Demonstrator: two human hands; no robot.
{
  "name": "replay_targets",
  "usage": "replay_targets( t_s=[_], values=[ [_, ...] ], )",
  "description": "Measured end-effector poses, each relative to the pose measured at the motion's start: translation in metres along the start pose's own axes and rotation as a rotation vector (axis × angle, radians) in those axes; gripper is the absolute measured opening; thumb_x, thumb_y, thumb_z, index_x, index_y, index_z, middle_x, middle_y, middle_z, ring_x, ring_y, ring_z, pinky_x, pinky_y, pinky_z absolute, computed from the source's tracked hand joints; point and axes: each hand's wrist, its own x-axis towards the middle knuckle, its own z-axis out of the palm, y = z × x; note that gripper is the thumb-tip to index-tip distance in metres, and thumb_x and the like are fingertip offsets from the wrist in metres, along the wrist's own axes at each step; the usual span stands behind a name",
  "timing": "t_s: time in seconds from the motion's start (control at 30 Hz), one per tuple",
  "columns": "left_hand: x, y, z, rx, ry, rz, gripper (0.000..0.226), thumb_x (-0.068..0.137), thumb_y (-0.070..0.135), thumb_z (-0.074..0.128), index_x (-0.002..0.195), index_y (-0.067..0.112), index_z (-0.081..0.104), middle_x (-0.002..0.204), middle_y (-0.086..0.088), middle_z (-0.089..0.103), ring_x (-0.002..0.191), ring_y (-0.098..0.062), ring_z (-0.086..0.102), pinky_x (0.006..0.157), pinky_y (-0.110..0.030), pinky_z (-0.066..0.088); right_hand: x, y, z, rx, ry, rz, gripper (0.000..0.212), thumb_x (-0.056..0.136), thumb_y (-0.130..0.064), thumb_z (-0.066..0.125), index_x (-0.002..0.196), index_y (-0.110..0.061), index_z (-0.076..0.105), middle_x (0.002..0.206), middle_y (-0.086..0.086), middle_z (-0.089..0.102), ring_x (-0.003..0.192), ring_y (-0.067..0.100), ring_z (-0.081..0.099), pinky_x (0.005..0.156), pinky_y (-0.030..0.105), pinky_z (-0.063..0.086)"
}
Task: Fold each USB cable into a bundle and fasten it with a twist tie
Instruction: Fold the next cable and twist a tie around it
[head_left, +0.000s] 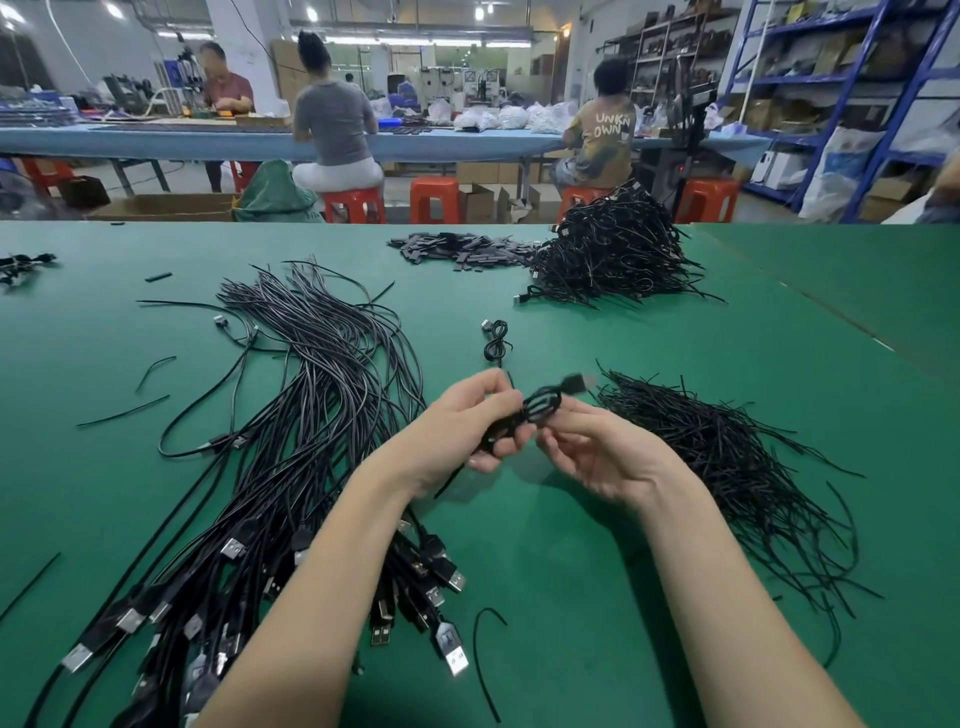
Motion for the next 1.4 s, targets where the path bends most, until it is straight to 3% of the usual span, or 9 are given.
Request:
replay_targets(
  t_s=[0.17, 0.27, 0.47, 0.63, 0.8, 0.93, 1.03, 1.23, 1.4],
  values=[
    [-0.008, 0.004, -0.002, 0.221, -0.209, -0.001, 0.021, 0.105, 0.014, 0.047, 0.085, 0.010, 0.043, 0.083, -0.015, 0.070, 0.062, -0.015, 0.049, 0.050, -0.020, 0.038, -0.013, -0.017, -0.016, -0.473, -0.050, -0.150, 0.056, 0.062, 0.009, 0.083, 0.101, -0.015, 0.050, 0.072, 0.010, 0.070, 0.046, 0.011, 0.048, 0.044, 0.019, 0.036],
    [-0.008, 0.005, 0.004, 0.459, -0.244, 0.000, 0.020, 0.104, 0.017, 0.050, 0.085, 0.011, 0.046, 0.086, -0.010, 0.073, 0.064, -0.017, 0.046, 0.056, -0.024, 0.040, -0.024, -0.030, -0.018, -0.815, -0.035, -0.249, 0.043, 0.078, -0.004, 0.084, 0.100, -0.015, 0.049, 0.081, 0.011, 0.077, 0.051, 0.010, 0.052, 0.051, 0.020, 0.039],
    [0.001, -0.003, 0.019, 0.823, 0.001, 0.130, 0.017, 0.100, 0.023, 0.053, 0.083, 0.021, 0.049, 0.081, 0.008, 0.075, 0.050, 0.001, 0.046, 0.053, -0.012, 0.033, -0.020, -0.036, 0.006, -1.371, 0.189, -0.535, 0.033, 0.076, -0.010, 0.077, 0.086, -0.024, 0.049, 0.072, -0.013, 0.076, 0.054, 0.003, 0.056, 0.058, 0.020, 0.044],
    [0.009, -0.007, 0.014, 0.581, 0.269, 0.103, 0.016, 0.098, 0.025, 0.057, 0.083, 0.020, 0.053, 0.080, 0.011, 0.076, 0.062, -0.010, 0.052, 0.064, -0.031, 0.047, -0.016, -0.024, 0.019, -1.115, 0.321, -0.774, 0.041, 0.075, -0.013, 0.084, 0.081, -0.021, 0.044, 0.071, -0.011, 0.076, 0.062, 0.007, 0.065, 0.062, 0.014, 0.047],
    [0.013, -0.007, 0.005, 0.265, 0.328, 0.061, 0.012, 0.097, 0.024, 0.064, 0.095, 0.014, 0.059, 0.077, 0.001, 0.074, 0.065, -0.017, 0.051, 0.066, -0.035, 0.041, -0.015, -0.021, 0.024, -0.962, 0.241, -0.777, 0.045, 0.077, -0.010, 0.085, 0.078, -0.019, 0.040, 0.075, -0.005, 0.077, 0.061, 0.013, 0.061, 0.073, 0.026, 0.052],
    [0.011, -0.007, 0.003, 0.524, 0.391, 0.175, 0.008, 0.094, 0.024, 0.067, 0.100, 0.020, 0.067, 0.089, 0.008, 0.075, 0.079, -0.004, 0.066, 0.076, -0.020, 0.051, -0.016, -0.023, 0.016, -0.849, 0.154, -0.649, 0.037, 0.079, -0.007, 0.084, 0.080, -0.015, 0.048, 0.080, 0.006, 0.078, 0.070, 0.022, 0.071, 0.080, 0.039, 0.056],
    [0.009, -0.006, 0.008, 0.709, 0.437, 0.313, 0.010, 0.093, 0.018, 0.067, 0.102, 0.015, 0.069, 0.095, 0.005, 0.074, 0.087, -0.004, 0.067, 0.080, -0.008, 0.047, -0.017, -0.026, 0.016, -0.858, 0.162, -0.553, 0.025, 0.079, -0.015, 0.086, 0.083, -0.015, 0.061, 0.074, 0.003, 0.077, 0.058, 0.008, 0.059, 0.064, 0.022, 0.045],
    [0.009, -0.010, 0.014, 0.889, 0.442, 0.516, 0.010, 0.096, 0.014, 0.061, 0.106, 0.011, 0.062, 0.100, -0.003, 0.068, 0.095, -0.019, 0.063, 0.087, -0.037, 0.051, -0.011, -0.021, 0.026, -0.818, 0.342, -0.570, 0.010, 0.079, -0.024, 0.086, 0.078, -0.019, 0.077, 0.066, -0.003, 0.074, 0.056, 0.004, 0.062, 0.051, 0.015, 0.044],
    [0.008, -0.012, 0.018, 0.937, 0.522, 0.562, 0.010, 0.098, 0.014, 0.059, 0.107, 0.012, 0.061, 0.099, -0.004, 0.066, 0.095, -0.020, 0.060, 0.085, -0.037, 0.049, -0.007, -0.016, 0.030, -0.830, 0.355, -0.618, 0.009, 0.084, -0.024, 0.082, 0.077, -0.021, 0.076, 0.063, -0.009, 0.070, 0.057, 0.003, 0.059, 0.062, 0.022, 0.048]
  ],
)
